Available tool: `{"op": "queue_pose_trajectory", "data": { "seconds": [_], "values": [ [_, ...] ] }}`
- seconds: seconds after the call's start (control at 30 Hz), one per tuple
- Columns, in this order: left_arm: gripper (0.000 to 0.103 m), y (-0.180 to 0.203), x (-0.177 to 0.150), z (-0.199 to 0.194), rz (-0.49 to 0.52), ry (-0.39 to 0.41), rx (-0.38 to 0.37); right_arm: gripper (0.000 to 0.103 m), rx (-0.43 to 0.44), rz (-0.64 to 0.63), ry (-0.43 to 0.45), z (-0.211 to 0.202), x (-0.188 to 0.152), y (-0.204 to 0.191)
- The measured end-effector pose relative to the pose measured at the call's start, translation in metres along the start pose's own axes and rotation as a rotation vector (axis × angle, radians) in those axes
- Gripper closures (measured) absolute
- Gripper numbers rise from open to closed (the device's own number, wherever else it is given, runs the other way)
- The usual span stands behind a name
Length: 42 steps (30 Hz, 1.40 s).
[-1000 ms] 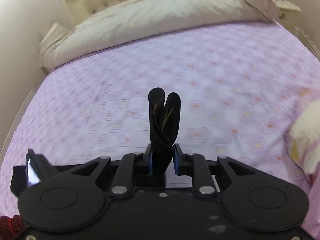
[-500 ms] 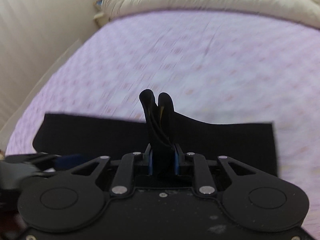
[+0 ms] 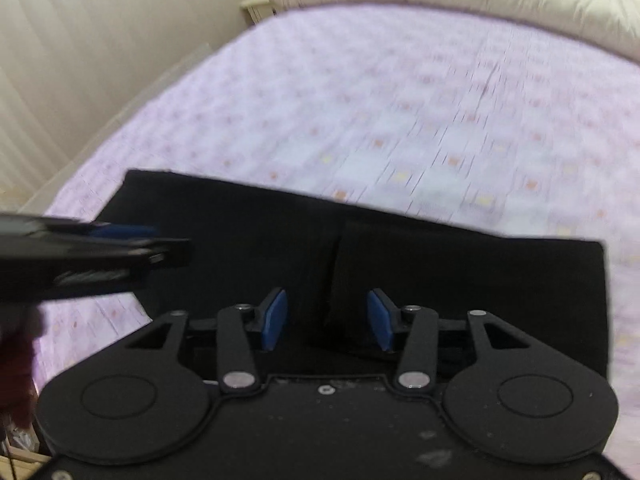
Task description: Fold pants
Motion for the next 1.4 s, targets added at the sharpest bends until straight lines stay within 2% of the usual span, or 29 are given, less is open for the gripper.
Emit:
{"op": "queue_pose_trajectory", "data": {
  "seconds": [0.07, 0.13, 0.17, 0.2, 0.23, 0.27, 0.3, 0.37, 0.47, 0.53, 0.63, 0.7, 0.77, 0.83, 0.9, 0.93, 0.97, 1.0, 1.1, 1.13, 1.17, 1.2, 1.27, 1.3, 1.4],
  "values": [
    [0.066, 0.015, 0.006, 0.009, 0.031, 0.004, -0.027, 0.053, -0.033, 0.032, 0.027, -0.015, 0.0, 0.015],
    [0.066, 0.035, 0.009, 0.016, 0.068, -0.001, -0.053, 0.053, -0.106, 0.098, 0.034, -0.025, -0.002, 0.047],
    [0.066, 0.043, 0.01, 0.019, 0.085, -0.006, -0.064, 0.057, -0.159, 0.133, 0.024, -0.028, -0.004, 0.065],
    [0.066, 0.053, 0.009, 0.024, 0.105, -0.013, -0.074, 0.063, -0.24, 0.198, -0.001, -0.032, -0.007, 0.099],
    [0.066, 0.064, 0.008, 0.028, 0.13, -0.021, -0.083, 0.07, -0.24, 0.198, -0.001, -0.032, -0.007, 0.099],
    [0.066, 0.072, 0.006, 0.031, 0.153, -0.026, -0.087, 0.087, -0.269, 0.237, -0.008, -0.034, -0.008, 0.116],
    [0.065, 0.081, 0.003, 0.036, 0.184, -0.031, -0.084, 0.096, -0.305, 0.302, -0.041, -0.033, -0.012, 0.141],
    [0.065, 0.094, -0.005, 0.046, 0.241, -0.05, -0.058, 0.096, -0.312, 0.327, -0.058, -0.033, -0.015, 0.155],
    [0.065, 0.102, -0.02, 0.071, 0.283, -0.135, -0.012, 0.099, -0.327, 0.334, -0.116, -0.024, -0.025, 0.17],
    [0.063, 0.097, -0.024, 0.08, 0.253, -0.153, -0.016, 0.099, -0.341, 0.275, -0.137, -0.012, -0.026, 0.164],
    [0.065, 0.089, -0.017, 0.073, 0.213, -0.161, -0.045, 0.098, -0.351, 0.247, -0.145, -0.012, -0.023, 0.161],
    [0.065, 0.076, -0.013, 0.056, 0.175, -0.103, -0.047, 0.091, -0.358, 0.235, -0.127, -0.016, -0.018, 0.15],
    [0.065, 0.053, -0.015, 0.036, 0.135, -0.043, -0.032, 0.09, -0.36, 0.212, -0.086, -0.027, -0.014, 0.131],
    [0.065, 0.021, -0.023, 0.022, 0.083, -0.015, -0.027, 0.088, -0.33, 0.195, -0.051, -0.033, -0.012, 0.111],
    [0.065, -0.014, -0.037, 0.015, 0.032, -0.024, -0.045, 0.087, -0.287, 0.179, -0.026, -0.043, -0.017, 0.077],
    [0.065, -0.033, -0.045, 0.014, 0.005, -0.036, -0.055, 0.087, -0.242, 0.161, -0.021, -0.041, -0.022, 0.042],
    [0.065, -0.054, -0.054, 0.015, -0.021, -0.052, -0.06, 0.086, -0.242, 0.161, -0.021, -0.041, -0.022, 0.042],
    [0.065, -0.071, -0.061, 0.016, -0.037, -0.07, -0.066, 0.086, -0.219, 0.149, -0.024, -0.04, -0.024, 0.021],
    [0.064, -0.118, -0.08, 0.02, -0.086, -0.142, -0.114, 0.085, -0.153, 0.112, -0.034, -0.018, -0.03, -0.038],
    [0.061, -0.134, -0.084, 0.021, -0.108, -0.173, -0.139, 0.085, -0.14, 0.106, -0.04, -0.012, -0.031, -0.053],
    [0.058, -0.145, -0.087, 0.018, -0.126, -0.188, -0.15, 0.085, -0.115, 0.096, -0.058, 0.008, -0.033, -0.085],
    [0.053, -0.157, -0.089, 0.018, -0.138, -0.188, -0.146, 0.085, -0.115, 0.096, -0.058, 0.008, -0.033, -0.085],
    [0.05, -0.176, -0.089, 0.016, -0.136, -0.167, -0.122, 0.085, -0.111, 0.087, -0.063, 0.021, -0.034, -0.111],
    [0.046, -0.185, -0.089, 0.016, -0.137, -0.162, -0.116, 0.085, -0.112, 0.084, -0.063, 0.026, -0.033, -0.123],
    [0.04, -0.211, -0.09, 0.017, -0.156, -0.158, -0.136, 0.085, -0.127, 0.083, -0.08, 0.046, -0.034, -0.143]
  ]
}}
Point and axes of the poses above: each gripper's, at about its wrist camera, not at the fingertips, and z roughly the way its jaws point, y to its right, x to its top, the point moved 2 cm from there along z, roughly the way its jaws point, and after that the axes turned 6 degrees about x, right-handed, at the moved point
